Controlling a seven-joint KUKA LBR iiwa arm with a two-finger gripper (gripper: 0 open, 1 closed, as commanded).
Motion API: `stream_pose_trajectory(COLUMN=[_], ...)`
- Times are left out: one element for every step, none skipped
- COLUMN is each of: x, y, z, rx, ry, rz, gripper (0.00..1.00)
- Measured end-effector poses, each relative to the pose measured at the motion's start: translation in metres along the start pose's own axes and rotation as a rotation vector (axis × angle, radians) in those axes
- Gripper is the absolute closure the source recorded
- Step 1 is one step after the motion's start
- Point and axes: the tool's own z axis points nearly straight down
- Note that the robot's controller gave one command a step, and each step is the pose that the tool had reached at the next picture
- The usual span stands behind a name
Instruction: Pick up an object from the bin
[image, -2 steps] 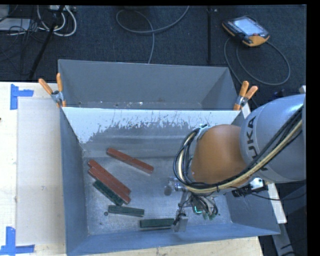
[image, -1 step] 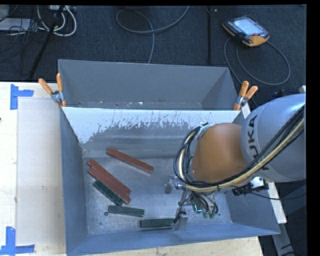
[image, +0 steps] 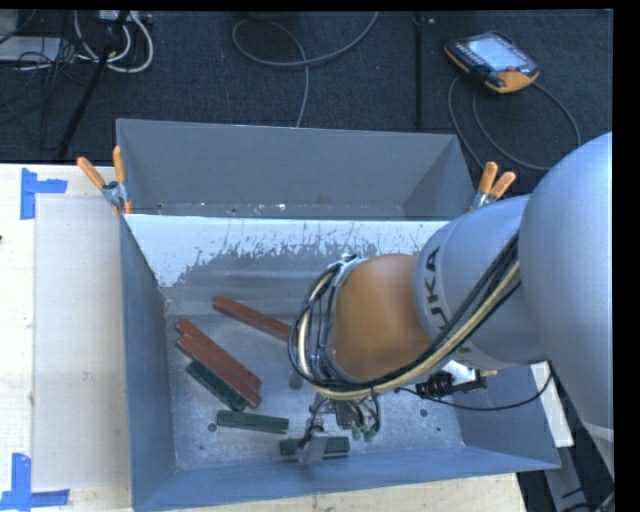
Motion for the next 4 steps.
stream_pose_trajectory(x=[0.001, 0.001, -0.012, -0.018], y=[-0.052, -0.052, -0.055, -0.074], z=[0.030, 0.030, -0.022, -0.061], rx=[0.000, 0.000, 0.000, 0.000], ry=[0.001, 0.001, 0.008, -0.003], rz=[0.021, 0.023, 0.039, 0.080], gripper=[1.00, 1.00, 1.00, 1.00])
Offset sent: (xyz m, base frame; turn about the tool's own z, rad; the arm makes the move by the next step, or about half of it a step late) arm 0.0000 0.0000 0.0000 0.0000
